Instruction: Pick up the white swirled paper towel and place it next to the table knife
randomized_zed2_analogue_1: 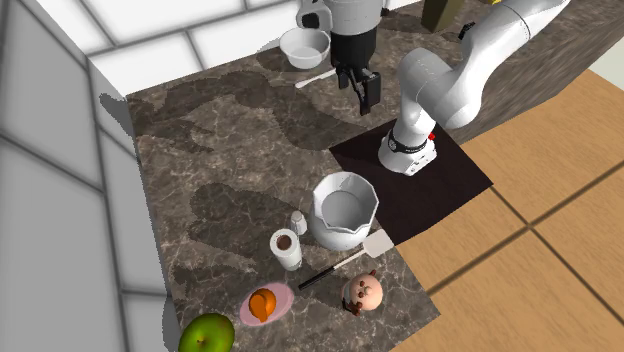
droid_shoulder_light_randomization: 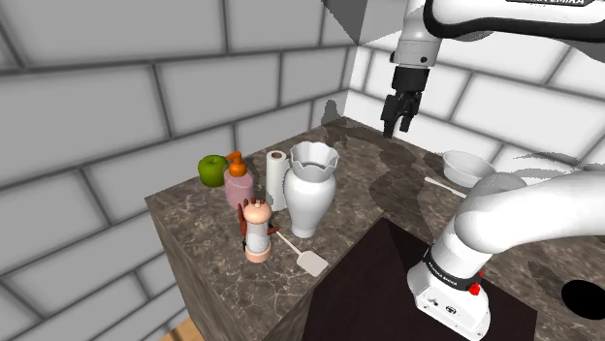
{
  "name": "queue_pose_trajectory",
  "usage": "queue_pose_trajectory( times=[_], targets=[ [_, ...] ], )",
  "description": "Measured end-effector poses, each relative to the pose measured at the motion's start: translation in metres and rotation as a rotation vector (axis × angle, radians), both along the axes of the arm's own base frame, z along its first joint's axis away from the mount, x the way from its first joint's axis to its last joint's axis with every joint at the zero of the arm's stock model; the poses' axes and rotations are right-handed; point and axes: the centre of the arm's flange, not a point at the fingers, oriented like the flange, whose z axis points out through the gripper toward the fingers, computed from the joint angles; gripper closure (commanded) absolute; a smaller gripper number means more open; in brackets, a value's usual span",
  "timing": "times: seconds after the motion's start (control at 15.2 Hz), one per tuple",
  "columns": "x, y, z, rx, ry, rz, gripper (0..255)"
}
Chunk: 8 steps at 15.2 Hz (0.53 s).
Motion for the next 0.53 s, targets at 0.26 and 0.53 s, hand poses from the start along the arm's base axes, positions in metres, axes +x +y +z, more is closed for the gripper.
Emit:
queue_pose_trajectory(
  times=[0.26,0.53],
  targets=[
    [0.016,0.017,-0.013,-0.004,-0.009,-0.003,0],
    [0.051,0.048,-0.028,-0.012,-0.03,-0.01,0]
  ],
)
